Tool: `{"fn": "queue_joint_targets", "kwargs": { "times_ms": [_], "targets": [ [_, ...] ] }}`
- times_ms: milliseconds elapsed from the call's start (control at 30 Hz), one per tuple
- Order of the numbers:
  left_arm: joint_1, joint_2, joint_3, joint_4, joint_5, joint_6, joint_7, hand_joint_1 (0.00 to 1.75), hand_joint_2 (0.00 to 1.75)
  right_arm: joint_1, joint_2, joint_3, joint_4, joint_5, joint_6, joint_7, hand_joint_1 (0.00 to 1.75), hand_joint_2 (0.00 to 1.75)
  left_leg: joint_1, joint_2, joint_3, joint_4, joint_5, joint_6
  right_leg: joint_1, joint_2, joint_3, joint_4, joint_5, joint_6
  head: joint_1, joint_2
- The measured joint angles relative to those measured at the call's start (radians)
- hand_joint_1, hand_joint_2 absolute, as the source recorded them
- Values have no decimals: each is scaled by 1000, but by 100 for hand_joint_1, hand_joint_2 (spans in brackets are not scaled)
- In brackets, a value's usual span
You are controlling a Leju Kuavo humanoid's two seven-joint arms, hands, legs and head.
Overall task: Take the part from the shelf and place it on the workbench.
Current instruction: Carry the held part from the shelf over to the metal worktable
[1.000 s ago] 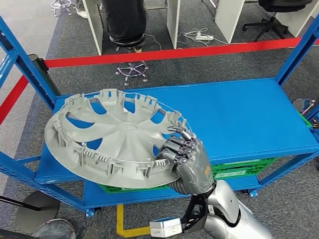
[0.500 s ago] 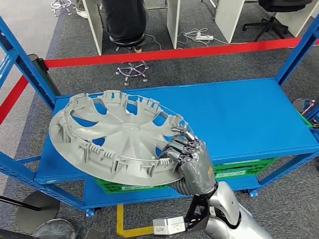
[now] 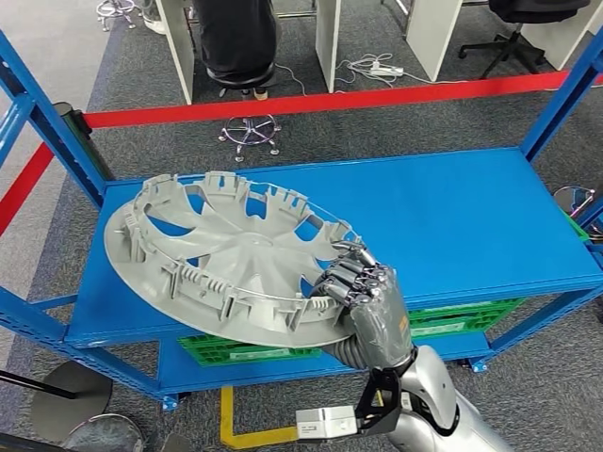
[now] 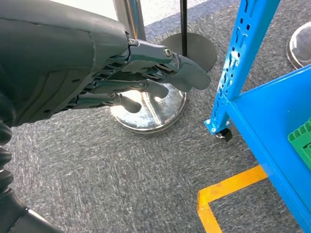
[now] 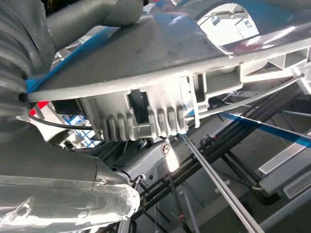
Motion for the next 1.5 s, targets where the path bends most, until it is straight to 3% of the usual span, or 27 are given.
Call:
{"fn": "queue_joint_targets", "kwargs": {
  "times_ms": [467, 633, 700, 767, 833, 867, 900, 933, 1033, 1100, 1167, 1233, 1267, 1333, 1400, 1433, 1500],
  "targets": [
    [1, 0, 0, 0, 1, 0, 0, 0, 175, 7, 1, -16, -10, 145, -37, 16, 175, 175, 0, 0, 0, 0, 0, 0, 0, 0, 0, 0, 0, 0, 0, 0],
    [1, 1, 0, 0, 1, 1, 2, 0, 175, 7, 1, -15, -11, 95, -43, 17, 175, 175, -6, 0, -2, 4, -2, 6, -5, 0, 1, -7, 5, 7, -1, 0],
    [1, 1, 0, 0, 1, 1, 3, 0, 175, 8, 1, -15, -15, 62, -38, 15, 175, 175, 0, 2, 5, -12, 6, 13, -4, 0, -3, -3, 0, 10, 0, 0],
    [0, 1, 1, 0, 2, 1, 4, 0, 175, 10, 1, -15, -18, 37, -25, 15, 175, 175, 5, 5, 11, -28, 15, 20, -2, -2, -34, 57, -38, 9, 2, 0],
    [1, 0, 1, 0, 5, 2, 4, 0, 175, 13, 1, -15, -18, 16, -9, 15, 175, 175, 4, 7, 11, -29, 16, 22, -1, -2, -96, 186, -98, 7, 4, 0],
    [2, -1, 1, 0, 6, 2, 5, 0, 175, 18, 1, -15, -18, 4, 0, 16, 175, 175, 3, 7, 11, -29, 15, 22, -1, -2, -125, 242, -115, 8, 4, 0],
    [3, -1, 1, 0, 7, 3, 5, 0, 175, 22, 1, -16, -18, -9, 9, 16, 175, 175, 3, 8, 11, -28, 15, 21, -1, -3, -138, 264, -113, 8, 4, 0],
    [4, -1, 2, 0, 7, 4, 6, 0, 175, 24, 1, -16, -18, -21, 19, 17, 175, 175, 3, 8, 11, -27, 14, 20, -1, -3, -133, 248, -93, 8, 4, 0],
    [4, -3, 3, 0, 8, 7, 8, 0, 175, 27, 1, -16, -18, -49, 44, 17, 175, 175, 3, 7, 10, -18, 6, 7, 0, -7, -46, 68, -9, 3, 4, 0],
    [5, -3, 5, 0, 8, 8, 9, 0, 175, 28, 1, -16, -18, -62, 53, 19, 175, 175, 2, 7, 5, -10, 3, -6, 4, -7, -14, 8, 2, -7, 4, 0],
    [6, -4, 6, 0, 9, 8, 9, 0, 175, 32, 1, -19, -18, -72, 60, 22, 175, 175, 3, 7, 2, -8, 3, -16, 7, -4, -14, 6, 5, -20, 3, 0],
    [7, -4, 7, 0, 9, 9, 9, 0, 175, 35, 3, -24, -18, -76, 62, 24, 175, 175, 7, 8, -5, 12, -17, -27, 6, -5, -13, 3, 8, -32, 2, 0],
    [7, -4, 7, 0, 9, 10, 9, 0, 175, 36, 4, -26, -18, -77, 62, 23, 175, 175, 9, 8, -20, 47, -41, -32, 4, -5, -12, 2, 9, -38, 0, 0],
    [8, -4, 8, 0, 9, 11, 9, 0, 175, 38, 6, -29, -18, -78, 62, 22, 175, 175, 12, 8, -73, 167, -103, -41, 5, -7, -12, 2, 8, -45, -2, 0],
    [10, -5, 8, 0, 8, 11, 9, 0, 175, 42, 7, -30, -18, -78, 62, 21, 175, 175, 16, 8, -118, 259, -128, -44, 6, -7, -12, 2, 8, -46, -2, 0],
    [11, -5, 8, 0, 8, 11, 9, 0, 175, 43, 7, -31, -18, -78, 62, 21, 175, 175, 18, 8, -118, 257, -113, -45, 6, -6, -12, 2, 8, -46, -2, 0],
    [12, -5, 9, 0, 8, 12, 10, 0, 175, 45, 7, -31, -18, -79, 62, 21, 175, 175, 22, 8, -71, 155, -43, -44, 6, -4, -10, 2, 7, -45, -2, 0]
  ]
}}
